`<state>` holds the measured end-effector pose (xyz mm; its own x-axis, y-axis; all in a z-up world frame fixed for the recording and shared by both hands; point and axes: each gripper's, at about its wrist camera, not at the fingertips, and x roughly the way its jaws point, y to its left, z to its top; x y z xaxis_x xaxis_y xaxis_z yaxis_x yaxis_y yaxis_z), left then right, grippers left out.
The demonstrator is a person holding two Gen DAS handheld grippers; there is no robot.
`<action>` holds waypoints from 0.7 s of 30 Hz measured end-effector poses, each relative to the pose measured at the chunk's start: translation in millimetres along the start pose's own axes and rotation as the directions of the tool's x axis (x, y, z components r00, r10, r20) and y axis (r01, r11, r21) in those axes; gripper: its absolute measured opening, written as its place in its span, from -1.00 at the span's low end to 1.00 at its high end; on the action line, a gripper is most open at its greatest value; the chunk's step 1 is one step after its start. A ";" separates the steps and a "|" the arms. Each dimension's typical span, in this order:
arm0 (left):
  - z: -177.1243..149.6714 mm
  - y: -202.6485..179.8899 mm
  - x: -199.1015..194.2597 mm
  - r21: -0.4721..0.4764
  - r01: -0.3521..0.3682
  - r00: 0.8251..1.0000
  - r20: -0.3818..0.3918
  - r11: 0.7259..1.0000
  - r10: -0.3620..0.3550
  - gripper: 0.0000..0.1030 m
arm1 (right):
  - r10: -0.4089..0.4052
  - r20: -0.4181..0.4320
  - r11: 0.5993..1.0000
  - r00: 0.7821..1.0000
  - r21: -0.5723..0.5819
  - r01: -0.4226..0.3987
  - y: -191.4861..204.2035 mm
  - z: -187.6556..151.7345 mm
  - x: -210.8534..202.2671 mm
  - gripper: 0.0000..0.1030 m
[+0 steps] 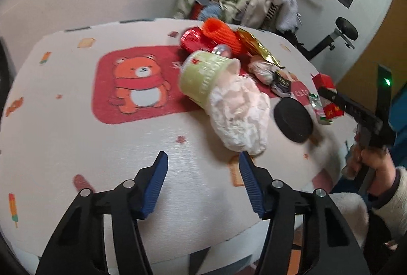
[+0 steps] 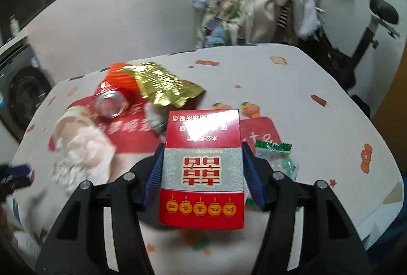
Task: Collect trash
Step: 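Grasp the red cigarette pack with the right gripper and lift it, then grasp the white crumpled paper with the left gripper while the right holds the red pack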
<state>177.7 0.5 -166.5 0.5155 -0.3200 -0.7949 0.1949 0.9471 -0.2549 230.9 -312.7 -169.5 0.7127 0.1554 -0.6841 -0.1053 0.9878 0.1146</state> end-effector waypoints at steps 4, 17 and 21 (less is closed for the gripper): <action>8.7 -7.1 10.2 -0.042 0.039 0.999 0.007 0.998 -0.039 0.09 | 0.051 0.000 0.999 0.999 0.006 -0.051 -0.9 -7.7 -10.1 0.14; 20.5 -4.1 77.5 -0.221 0.072 0.994 -0.066 0.973 -0.089 -0.61 | 0.107 0.005 0.994 0.994 0.011 -0.107 7.5 -21.4 -20.1 0.14; 26.8 -26.1 53.7 -0.076 0.101 0.994 -0.035 0.992 -0.104 -0.65 | 0.123 0.017 0.992 0.992 -0.010 -0.123 11.2 -20.3 -31.2 0.14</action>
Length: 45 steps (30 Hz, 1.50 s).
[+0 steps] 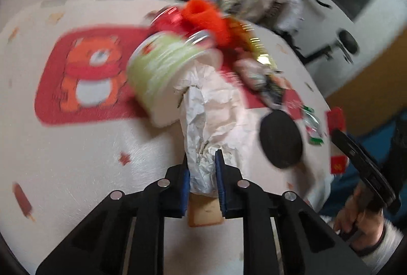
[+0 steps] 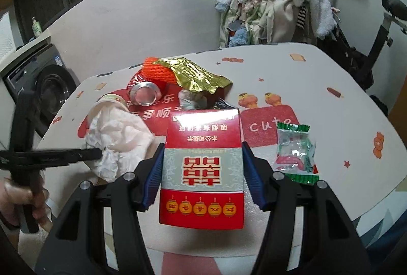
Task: Collect trash
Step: 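Grasp the white crumpled paper with the left gripper while the right holds the red pack, then carry the paper and red pack down into the brown bin and open both grippers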
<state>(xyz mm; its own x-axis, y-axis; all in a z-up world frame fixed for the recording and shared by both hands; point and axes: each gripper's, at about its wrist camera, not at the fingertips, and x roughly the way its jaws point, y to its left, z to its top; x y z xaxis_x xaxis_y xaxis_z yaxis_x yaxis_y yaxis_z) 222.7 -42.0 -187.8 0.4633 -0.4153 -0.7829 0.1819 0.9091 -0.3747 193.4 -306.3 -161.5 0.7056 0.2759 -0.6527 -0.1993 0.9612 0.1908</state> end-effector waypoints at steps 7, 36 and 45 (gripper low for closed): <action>-5.7 -34.1 -42.3 0.150 0.024 0.998 0.061 0.988 -0.034 -0.66 | 0.023 0.007 1.000 1.000 0.008 -0.023 9.6 1.0 -18.0 0.14; -190.0 -52.9 -121.8 0.498 -0.061 0.995 0.101 0.865 0.012 -0.66 | 0.119 0.050 0.993 0.992 0.011 -0.119 57.8 -66.2 -102.7 0.14; -221.3 -46.2 -88.3 0.567 -0.048 0.998 -0.009 0.823 0.065 -0.66 | 0.109 0.024 0.993 0.994 0.037 -0.110 51.8 -78.6 -97.7 0.14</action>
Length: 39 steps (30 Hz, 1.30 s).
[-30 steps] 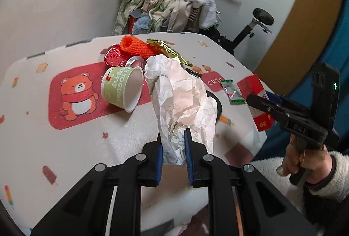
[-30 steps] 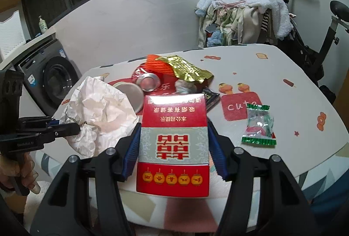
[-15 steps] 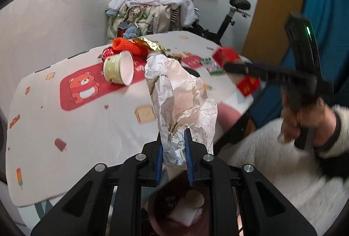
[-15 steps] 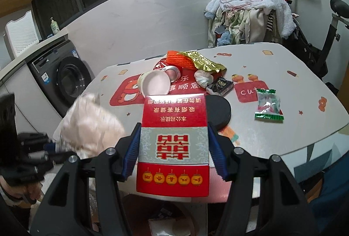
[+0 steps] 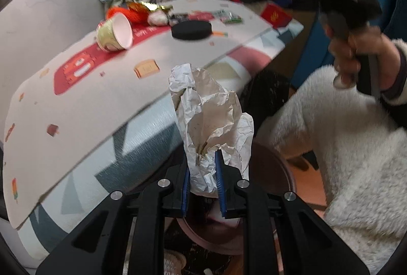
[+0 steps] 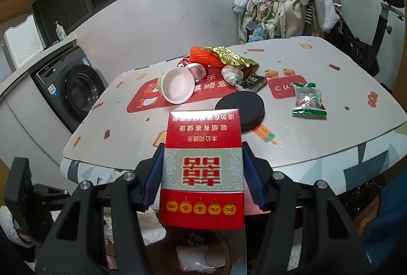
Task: Collect trash
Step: 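Carry the paper and red pack down into the brown bin and open both grippers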
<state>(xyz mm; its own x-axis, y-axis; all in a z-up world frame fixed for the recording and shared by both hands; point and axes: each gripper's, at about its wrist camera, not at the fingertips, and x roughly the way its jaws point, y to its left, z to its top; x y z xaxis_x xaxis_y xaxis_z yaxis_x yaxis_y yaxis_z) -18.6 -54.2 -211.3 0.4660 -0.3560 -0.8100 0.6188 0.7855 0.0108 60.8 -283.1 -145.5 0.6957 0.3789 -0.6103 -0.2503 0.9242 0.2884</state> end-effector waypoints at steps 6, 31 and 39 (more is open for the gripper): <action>-7.6 -6.1 23.4 0.035 -0.011 0.997 -0.078 0.999 0.014 -0.53 | 0.000 -0.013 1.000 1.000 0.008 0.000 -3.2 -2.9 4.6 0.14; -20.6 41.9 -55.6 -0.372 -0.160 0.944 0.212 0.914 0.252 0.81 | 0.065 -0.207 0.945 0.976 -0.301 -0.126 59.9 -83.7 35.5 0.14; -29.5 57.0 -53.1 -0.456 -0.165 0.941 0.191 0.874 0.278 0.81 | 0.051 -0.288 0.922 0.956 -0.355 -0.156 68.1 -108.1 55.3 0.15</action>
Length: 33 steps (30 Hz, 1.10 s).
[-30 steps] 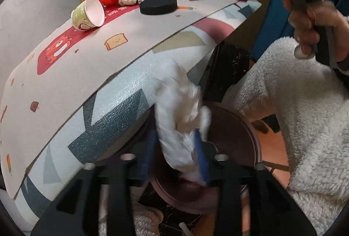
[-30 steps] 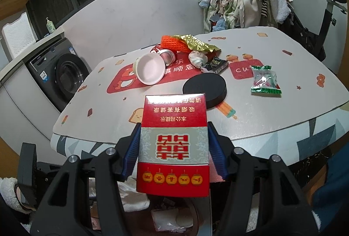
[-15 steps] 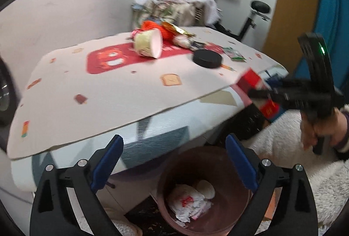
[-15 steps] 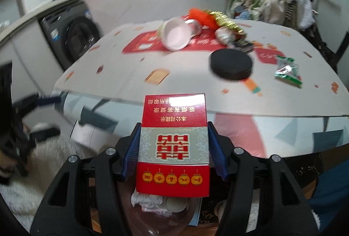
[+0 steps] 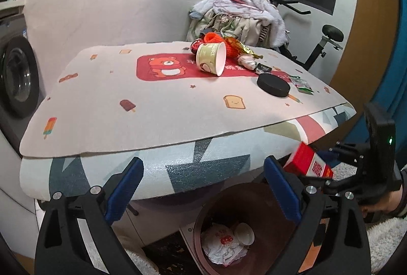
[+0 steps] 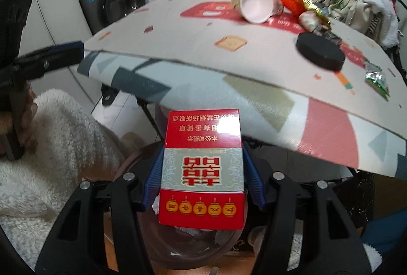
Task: Collect trash
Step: 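Carry the paper and red pack down into the brown bin and open both grippers, then move the right gripper to the green candy wrapper and grasp it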
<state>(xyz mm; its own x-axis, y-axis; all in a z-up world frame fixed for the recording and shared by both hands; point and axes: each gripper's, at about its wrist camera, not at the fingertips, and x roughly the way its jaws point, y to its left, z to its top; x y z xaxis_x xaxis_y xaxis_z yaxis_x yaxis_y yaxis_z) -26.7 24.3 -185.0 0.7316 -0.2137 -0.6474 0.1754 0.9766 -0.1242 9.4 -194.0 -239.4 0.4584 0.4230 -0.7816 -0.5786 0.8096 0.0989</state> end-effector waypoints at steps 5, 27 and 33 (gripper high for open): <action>-1.2 -0.7 6.6 0.001 -0.008 1.000 -0.017 1.000 0.008 0.81 | 0.006 -0.069 1.000 0.998 -0.023 -0.008 5.1 -4.8 18.7 0.15; -2.2 3.1 14.5 -0.020 -0.017 0.999 -0.039 1.000 0.016 0.81 | -0.056 -0.072 0.998 0.996 -0.004 0.056 -0.1 -3.6 22.3 0.84; -2.2 3.1 15.1 -0.019 -0.018 0.999 -0.040 1.000 0.017 0.81 | -0.079 -0.045 0.996 0.996 0.044 0.081 -10.2 -1.2 15.8 0.89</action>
<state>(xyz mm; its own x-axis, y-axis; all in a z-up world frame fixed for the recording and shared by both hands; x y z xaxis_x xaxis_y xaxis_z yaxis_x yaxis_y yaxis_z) -16.6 24.2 -196.8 0.7075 -0.1961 -0.6790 0.1502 0.9805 -0.1267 21.7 -196.1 -253.5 0.4720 0.3388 -0.8139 -0.5094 0.8583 0.0618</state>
